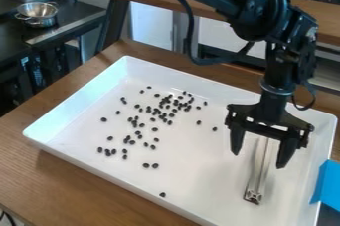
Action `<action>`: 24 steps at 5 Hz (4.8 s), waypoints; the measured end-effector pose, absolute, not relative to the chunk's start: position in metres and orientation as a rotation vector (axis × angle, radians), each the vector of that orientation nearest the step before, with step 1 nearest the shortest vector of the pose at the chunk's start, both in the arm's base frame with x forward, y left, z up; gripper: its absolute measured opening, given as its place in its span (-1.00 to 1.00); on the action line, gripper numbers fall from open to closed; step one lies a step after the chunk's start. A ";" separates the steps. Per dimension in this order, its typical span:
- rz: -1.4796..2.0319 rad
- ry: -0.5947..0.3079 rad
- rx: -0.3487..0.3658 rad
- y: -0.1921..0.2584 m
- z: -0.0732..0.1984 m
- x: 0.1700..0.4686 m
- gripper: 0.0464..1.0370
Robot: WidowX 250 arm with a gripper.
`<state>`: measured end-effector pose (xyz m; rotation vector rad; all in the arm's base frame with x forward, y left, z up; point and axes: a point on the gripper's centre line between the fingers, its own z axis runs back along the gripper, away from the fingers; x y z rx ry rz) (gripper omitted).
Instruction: Sweep into pile
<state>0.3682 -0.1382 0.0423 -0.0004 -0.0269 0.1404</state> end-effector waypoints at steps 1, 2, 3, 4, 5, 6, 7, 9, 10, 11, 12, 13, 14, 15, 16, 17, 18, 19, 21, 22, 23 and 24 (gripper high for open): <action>0.157 -0.039 0.006 -0.139 0.041 0.374 0.86; 0.166 -0.032 0.027 -0.137 0.028 0.375 0.23; 0.166 -0.039 0.038 -0.133 0.025 0.375 -0.31; 0.176 -0.021 0.044 -0.125 0.022 0.371 -0.35; 0.146 0.017 0.051 -0.108 0.023 0.367 -0.35; 0.145 0.080 0.076 -0.075 0.024 0.363 -0.35; 0.199 0.120 0.104 -0.022 0.025 0.361 -0.35; 0.205 0.086 0.135 0.036 0.025 0.346 -0.35; 0.170 0.067 0.157 0.068 0.023 0.339 -0.35; 0.168 0.061 0.190 0.114 0.024 0.331 -0.35; 0.155 0.053 0.222 0.144 0.025 0.325 -0.35; 0.135 0.087 0.177 0.147 0.027 0.319 -0.35; 0.145 0.044 0.068 0.126 0.054 0.325 -0.35; 0.118 -0.022 -0.044 0.083 0.076 0.339 -0.35; 0.086 -0.065 -0.099 0.031 0.090 0.360 -0.35; 0.040 -0.077 -0.074 -0.008 0.096 0.369 -0.35; 0.044 -0.051 -0.036 -0.026 0.077 0.383 -0.35; 0.064 -0.035 -0.007 -0.041 0.060 0.398 -0.35; 0.084 0.001 0.032 -0.045 0.031 0.416 -0.35; 0.096 0.000 0.045 -0.044 0.026 0.420 -0.35; 0.087 -0.003 0.050 -0.044 0.025 0.421 -0.35; 0.086 -0.006 0.048 -0.035 0.026 0.422 -0.35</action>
